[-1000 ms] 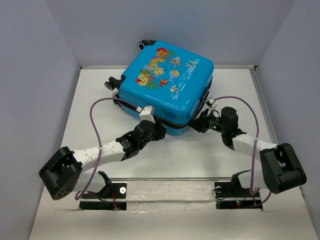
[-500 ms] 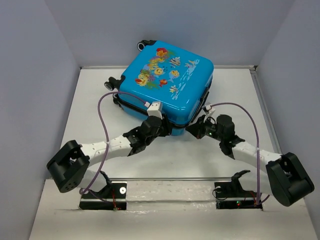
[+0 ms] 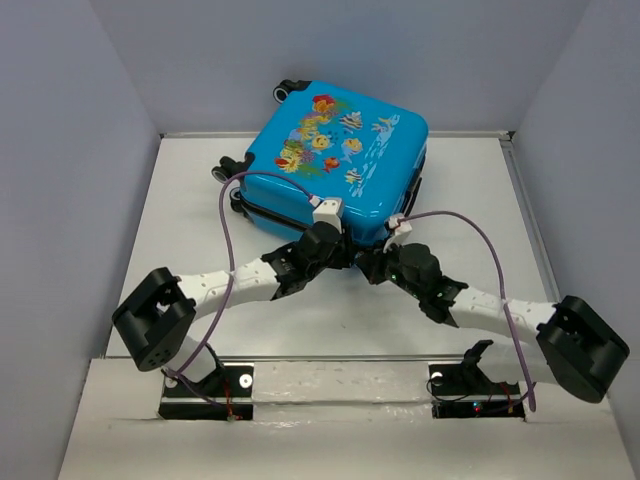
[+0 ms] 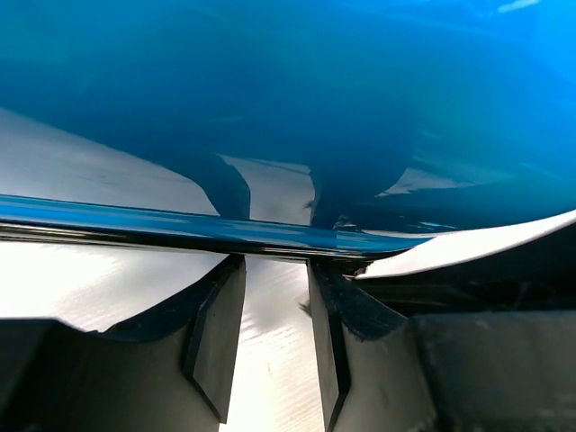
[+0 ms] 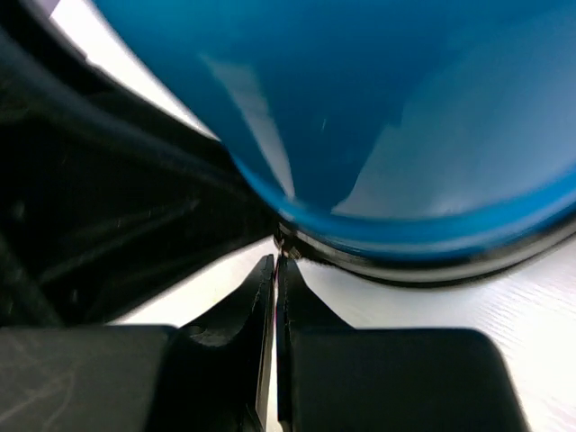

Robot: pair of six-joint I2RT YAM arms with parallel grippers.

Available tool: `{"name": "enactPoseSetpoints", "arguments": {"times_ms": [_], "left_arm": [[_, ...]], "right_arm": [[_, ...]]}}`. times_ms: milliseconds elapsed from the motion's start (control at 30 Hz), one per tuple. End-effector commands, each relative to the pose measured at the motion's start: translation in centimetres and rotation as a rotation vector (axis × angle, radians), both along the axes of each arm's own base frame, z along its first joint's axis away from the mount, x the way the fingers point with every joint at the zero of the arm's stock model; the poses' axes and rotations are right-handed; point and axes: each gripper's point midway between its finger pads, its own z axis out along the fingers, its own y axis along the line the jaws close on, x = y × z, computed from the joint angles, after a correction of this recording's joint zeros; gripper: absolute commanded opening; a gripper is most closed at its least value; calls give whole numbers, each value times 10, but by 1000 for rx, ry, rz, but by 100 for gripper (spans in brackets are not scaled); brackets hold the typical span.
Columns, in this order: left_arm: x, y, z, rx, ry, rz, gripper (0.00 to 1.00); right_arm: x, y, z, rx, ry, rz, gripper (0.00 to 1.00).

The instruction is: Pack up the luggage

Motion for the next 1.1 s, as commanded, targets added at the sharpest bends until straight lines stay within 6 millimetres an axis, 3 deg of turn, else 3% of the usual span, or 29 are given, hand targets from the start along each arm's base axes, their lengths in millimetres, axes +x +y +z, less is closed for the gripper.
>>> {"name": "enactPoseSetpoints", "arguments": {"times_ms": [0,33,67,100,133,167,200,267,300,367,400,467,500,567,600,633,700,733,800,900,1000,1067], "left_arm": [[25,-19,76,-202,-167,40,47],[24,-12,76,-190,-166,56,50],[20,1,68,-147,-140,72,64],[11,12,78,-159,-141,75,73],[3,23,69,-119,-92,57,88],[-7,33,83,-144,-85,40,93],[-17,46,73,-97,-31,24,96],[-27,62,78,-86,0,9,99],[-26,80,95,-111,-26,35,99],[-27,102,106,-132,-19,41,99],[-12,130,123,-168,-59,118,99],[1,155,135,-191,-77,160,99],[19,180,140,-196,-81,238,99],[41,202,142,-211,-90,304,99],[52,206,133,-230,-50,310,99],[69,226,139,-266,-77,365,99],[86,231,128,-347,-18,377,99],[99,246,137,-383,-59,413,99],[113,252,131,-495,-16,440,99],[135,254,141,-619,-12,422,99],[155,264,137,-637,-14,464,99],[167,273,145,-640,-39,492,99]], "right_arm": [[-1,50,24,127,44,20,7],[5,49,27,133,42,-13,7],[11,47,29,144,41,-47,7],[13,47,32,152,39,-60,7],[15,46,32,161,42,-76,7],[14,44,28,157,49,-78,7],[13,45,27,152,51,-76,7],[13,44,21,148,66,-81,7],[13,43,20,145,67,-83,7],[12,42,16,139,71,-86,7],[12,41,16,137,71,-89,7],[10,40,17,138,66,-85,7],[9,40,18,135,63,-77,7],[9,38,18,128,60,-79,7],[8,37,18,121,55,-79,7],[8,36,18,118,54,-79,7],[9,31,20,117,49,-86,7],[8,31,21,117,47,-80,7],[7,31,22,114,43,-74,7],[5,30,21,110,44,-64,7],[3,30,20,104,44,-56,7],[0,31,19,104,46,-40,7]]}}
